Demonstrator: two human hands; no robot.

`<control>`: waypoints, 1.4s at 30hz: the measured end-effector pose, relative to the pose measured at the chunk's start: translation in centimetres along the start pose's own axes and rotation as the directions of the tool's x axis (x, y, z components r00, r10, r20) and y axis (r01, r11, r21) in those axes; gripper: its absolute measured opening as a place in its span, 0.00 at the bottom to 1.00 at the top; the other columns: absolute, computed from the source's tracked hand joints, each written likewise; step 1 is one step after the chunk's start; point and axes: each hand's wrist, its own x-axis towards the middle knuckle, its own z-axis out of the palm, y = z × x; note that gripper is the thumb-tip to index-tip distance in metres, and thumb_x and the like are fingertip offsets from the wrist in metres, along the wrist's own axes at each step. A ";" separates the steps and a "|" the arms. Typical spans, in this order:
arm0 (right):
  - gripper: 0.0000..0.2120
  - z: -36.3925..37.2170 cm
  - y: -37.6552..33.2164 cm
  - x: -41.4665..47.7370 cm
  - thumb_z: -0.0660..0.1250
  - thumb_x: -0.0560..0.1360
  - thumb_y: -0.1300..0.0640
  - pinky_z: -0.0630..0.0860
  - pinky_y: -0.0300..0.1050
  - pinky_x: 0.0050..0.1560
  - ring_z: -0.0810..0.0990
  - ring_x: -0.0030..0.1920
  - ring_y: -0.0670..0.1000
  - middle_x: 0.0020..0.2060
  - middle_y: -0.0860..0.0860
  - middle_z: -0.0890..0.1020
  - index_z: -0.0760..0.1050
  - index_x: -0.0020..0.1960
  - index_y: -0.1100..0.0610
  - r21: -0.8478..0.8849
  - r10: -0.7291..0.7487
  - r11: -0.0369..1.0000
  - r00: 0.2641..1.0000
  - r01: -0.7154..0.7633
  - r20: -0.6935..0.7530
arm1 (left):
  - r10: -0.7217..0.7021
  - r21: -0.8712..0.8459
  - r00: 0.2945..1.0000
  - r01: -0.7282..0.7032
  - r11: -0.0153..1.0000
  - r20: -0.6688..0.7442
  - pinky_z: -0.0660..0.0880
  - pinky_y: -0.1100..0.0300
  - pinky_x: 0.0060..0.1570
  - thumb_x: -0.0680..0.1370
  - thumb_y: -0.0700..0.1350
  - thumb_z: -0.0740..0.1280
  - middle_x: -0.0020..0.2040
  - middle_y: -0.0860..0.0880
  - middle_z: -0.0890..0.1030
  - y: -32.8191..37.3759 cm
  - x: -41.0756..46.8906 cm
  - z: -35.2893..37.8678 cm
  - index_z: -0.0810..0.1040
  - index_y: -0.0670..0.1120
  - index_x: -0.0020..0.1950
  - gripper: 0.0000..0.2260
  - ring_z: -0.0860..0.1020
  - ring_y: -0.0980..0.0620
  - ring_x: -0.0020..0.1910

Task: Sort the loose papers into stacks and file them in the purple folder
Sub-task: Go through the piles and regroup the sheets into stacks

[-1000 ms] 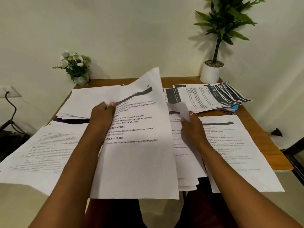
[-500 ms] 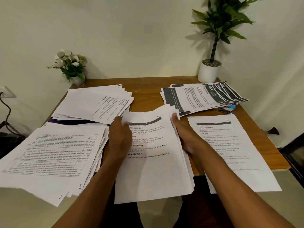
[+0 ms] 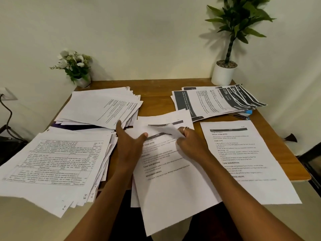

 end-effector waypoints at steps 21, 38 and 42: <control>0.14 -1.3 2.8 3.8 0.73 0.76 0.61 0.75 0.35 0.49 0.80 0.52 0.47 0.53 0.48 0.83 0.80 0.61 0.54 0.090 0.042 0.996 0.907 -0.004 -0.420 | 0.183 0.241 0.983 -0.185 0.953 0.030 0.68 0.75 0.29 0.81 0.47 0.69 0.40 0.58 0.77 -1.3 -1.6 0.7 0.71 0.55 0.43 0.10 0.76 0.59 0.37; 0.15 -6.4 -1.1 3.1 0.65 0.83 0.55 0.70 0.40 0.55 0.76 0.60 0.51 0.59 0.50 0.79 0.74 0.67 0.60 0.112 0.011 0.992 0.846 0.058 -0.532 | 0.152 0.206 0.987 -0.160 0.965 0.055 0.73 0.63 0.48 0.81 0.48 0.69 0.58 0.51 0.79 -1.8 -0.3 0.1 0.75 0.44 0.66 0.15 0.76 0.53 0.54; 0.12 -10.1 -2.7 2.8 0.64 0.83 0.55 0.69 0.24 0.40 0.78 0.52 0.49 0.52 0.50 0.78 0.75 0.63 0.60 0.104 -0.078 0.974 0.732 0.200 -0.677 | 0.158 0.236 0.987 -0.163 0.958 0.042 0.68 0.71 0.39 0.81 0.47 0.69 0.54 0.53 0.77 -1.8 -0.2 0.4 0.75 0.44 0.62 0.12 0.77 0.54 0.52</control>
